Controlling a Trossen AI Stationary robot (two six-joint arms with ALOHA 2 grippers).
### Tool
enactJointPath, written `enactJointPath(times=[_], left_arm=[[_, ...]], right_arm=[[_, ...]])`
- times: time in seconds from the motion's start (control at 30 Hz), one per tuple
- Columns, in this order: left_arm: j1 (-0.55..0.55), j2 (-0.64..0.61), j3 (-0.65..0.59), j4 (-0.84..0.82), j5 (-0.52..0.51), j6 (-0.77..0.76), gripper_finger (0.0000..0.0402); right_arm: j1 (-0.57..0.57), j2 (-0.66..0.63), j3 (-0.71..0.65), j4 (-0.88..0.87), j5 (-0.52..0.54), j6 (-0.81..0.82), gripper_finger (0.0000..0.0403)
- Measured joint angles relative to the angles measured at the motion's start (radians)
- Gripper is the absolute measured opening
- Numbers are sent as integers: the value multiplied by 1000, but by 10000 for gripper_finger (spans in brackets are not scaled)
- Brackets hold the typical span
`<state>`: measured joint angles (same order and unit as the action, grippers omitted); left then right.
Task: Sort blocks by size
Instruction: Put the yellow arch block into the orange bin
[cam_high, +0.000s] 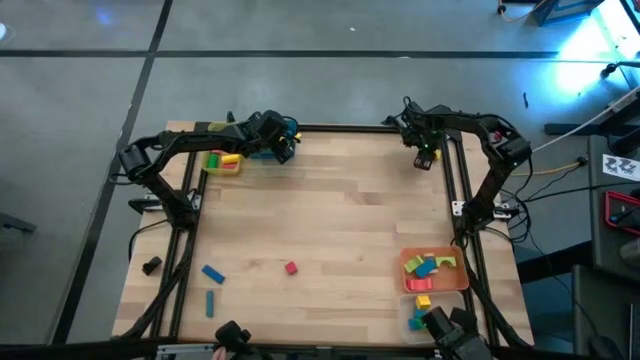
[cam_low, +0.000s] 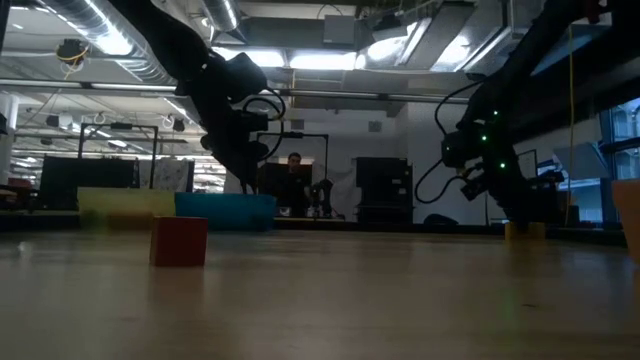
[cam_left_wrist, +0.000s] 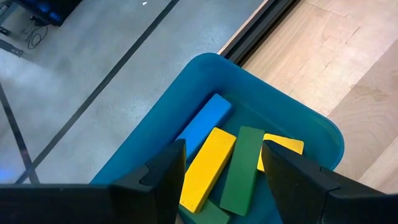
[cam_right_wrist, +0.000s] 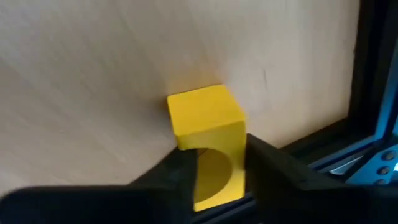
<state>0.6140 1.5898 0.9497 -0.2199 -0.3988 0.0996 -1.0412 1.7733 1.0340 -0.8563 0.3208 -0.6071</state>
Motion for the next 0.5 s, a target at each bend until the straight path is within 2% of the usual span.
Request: enactJointPath(times=[0.17,0.3,0.43,0.5], left_arm=[[0,0,0,0,0,-26,196],[0,0,0,0,37,-35,196],[0,0,0,-1,78,-32,196],[0,0,0,0,81,-34,196]], right_arm=[[0,-4,2,-7,-10,0,31],[0,-4,3,-9,-18,1,33],[1,-2,2,-15,-26,0,57],[1,-2,2,-16,-26,0,52]])
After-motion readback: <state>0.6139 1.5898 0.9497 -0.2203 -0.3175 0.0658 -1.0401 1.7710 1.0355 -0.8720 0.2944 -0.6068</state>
